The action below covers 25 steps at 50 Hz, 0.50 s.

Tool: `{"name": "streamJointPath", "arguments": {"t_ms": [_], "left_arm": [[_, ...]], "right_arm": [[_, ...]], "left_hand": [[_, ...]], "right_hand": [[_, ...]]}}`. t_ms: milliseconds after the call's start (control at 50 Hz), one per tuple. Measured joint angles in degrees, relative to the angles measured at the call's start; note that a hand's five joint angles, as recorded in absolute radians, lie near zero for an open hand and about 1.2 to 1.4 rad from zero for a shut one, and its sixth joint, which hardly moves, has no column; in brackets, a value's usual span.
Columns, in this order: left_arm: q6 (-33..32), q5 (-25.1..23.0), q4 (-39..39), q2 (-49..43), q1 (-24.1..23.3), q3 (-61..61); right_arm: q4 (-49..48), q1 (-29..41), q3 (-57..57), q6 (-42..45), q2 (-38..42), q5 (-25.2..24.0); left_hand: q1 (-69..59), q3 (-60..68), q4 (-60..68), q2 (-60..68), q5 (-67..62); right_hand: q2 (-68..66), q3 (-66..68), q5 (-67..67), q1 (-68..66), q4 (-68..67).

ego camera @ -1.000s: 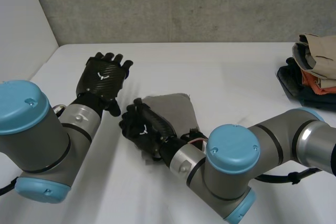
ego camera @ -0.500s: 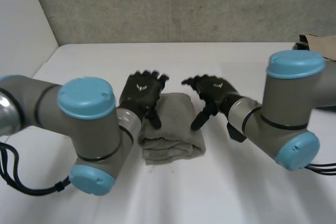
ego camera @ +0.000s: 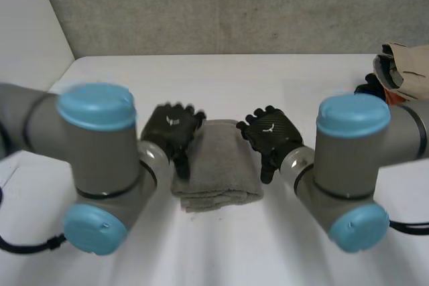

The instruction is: Fold the laundry.

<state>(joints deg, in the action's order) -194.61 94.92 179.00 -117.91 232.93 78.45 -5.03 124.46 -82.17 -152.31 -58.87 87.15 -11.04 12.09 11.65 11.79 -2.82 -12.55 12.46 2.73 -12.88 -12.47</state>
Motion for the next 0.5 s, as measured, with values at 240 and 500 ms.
{"name": "streamJointPath", "arguments": {"t_ms": [240,500], "left_arm": [[0.76,-28.57,-1.87,7.84,4.98,-6.25],[1.67,-34.3,-5.44,5.53,4.94,-8.75]], "right_arm": [[-20.1,5.62,-17.51,-0.46,-3.0,-1.2],[-29.84,7.13,-14.65,0.06,5.85,-1.07]], "left_hand": [[0.0,0.0,0.0,0.0,0.0],[0.0,0.0,0.0,0.0,0.0]], "right_hand": [[0.0,0.0,0.0,0.0,0.0],[-9.13,9.91,10.08,-9.75,-9.95]]}}
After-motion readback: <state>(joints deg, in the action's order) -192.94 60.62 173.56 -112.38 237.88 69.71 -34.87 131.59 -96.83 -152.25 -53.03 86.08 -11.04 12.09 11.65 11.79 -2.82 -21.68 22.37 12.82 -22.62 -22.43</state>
